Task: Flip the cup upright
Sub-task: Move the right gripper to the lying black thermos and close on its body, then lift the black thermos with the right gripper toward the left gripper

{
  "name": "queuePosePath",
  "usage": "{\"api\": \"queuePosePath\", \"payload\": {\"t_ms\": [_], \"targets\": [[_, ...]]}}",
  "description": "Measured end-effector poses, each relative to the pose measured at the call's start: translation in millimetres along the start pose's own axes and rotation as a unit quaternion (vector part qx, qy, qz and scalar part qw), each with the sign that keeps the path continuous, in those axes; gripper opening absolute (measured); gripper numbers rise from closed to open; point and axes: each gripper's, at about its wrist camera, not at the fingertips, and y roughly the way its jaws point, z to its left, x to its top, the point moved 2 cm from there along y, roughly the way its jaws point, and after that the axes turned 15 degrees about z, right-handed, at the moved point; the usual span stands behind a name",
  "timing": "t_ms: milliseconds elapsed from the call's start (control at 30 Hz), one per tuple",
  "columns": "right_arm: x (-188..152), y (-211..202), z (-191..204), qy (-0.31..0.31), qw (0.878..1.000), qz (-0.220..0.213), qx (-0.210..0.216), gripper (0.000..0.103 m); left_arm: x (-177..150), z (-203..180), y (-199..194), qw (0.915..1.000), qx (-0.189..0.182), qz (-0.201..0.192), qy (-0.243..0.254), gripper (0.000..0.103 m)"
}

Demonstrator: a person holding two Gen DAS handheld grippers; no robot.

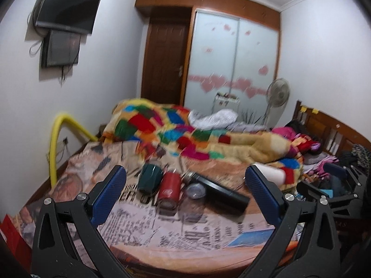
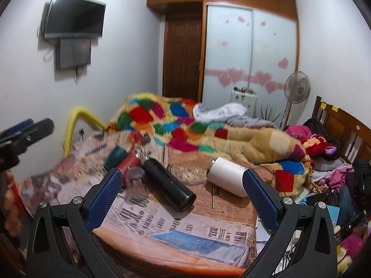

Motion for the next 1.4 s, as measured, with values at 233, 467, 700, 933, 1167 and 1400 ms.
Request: {"api": "queuePosePath", "payload": {"t_ms": [233,467,700,933,1167,1400], "targets": [[16,85,10,-0.071,0.994,0.085,0.005,0.103,-15,31,70,0.9962,0.019,0.077,-0.037,0.103],[24,175,22,-0.144,0.971,0.187,0.035,0.101,-28,41,116,0.9896,0.016,0.135,-0.045,0.103],[27,237,31,-0.195,0.944,0.264,0.043,0.094,-33,37,135,0.9875,0.017,0.152,-0.036,0.103],[20,262,39,-0.211,0.919,0.321,0.085,0.076,-36,40,145,0.9862,0.017,0.160,-0.038,0.103],[14,268,40,-0.218,0.911,0.335,0.096,0.067,-34,39,145,0.9869,0.018,0.157,-0.033,0.103],[20,252,31,-0.195,0.921,0.324,0.096,0.062,-30,30,131,0.9891,0.018,0.144,-0.026,0.103]]}}
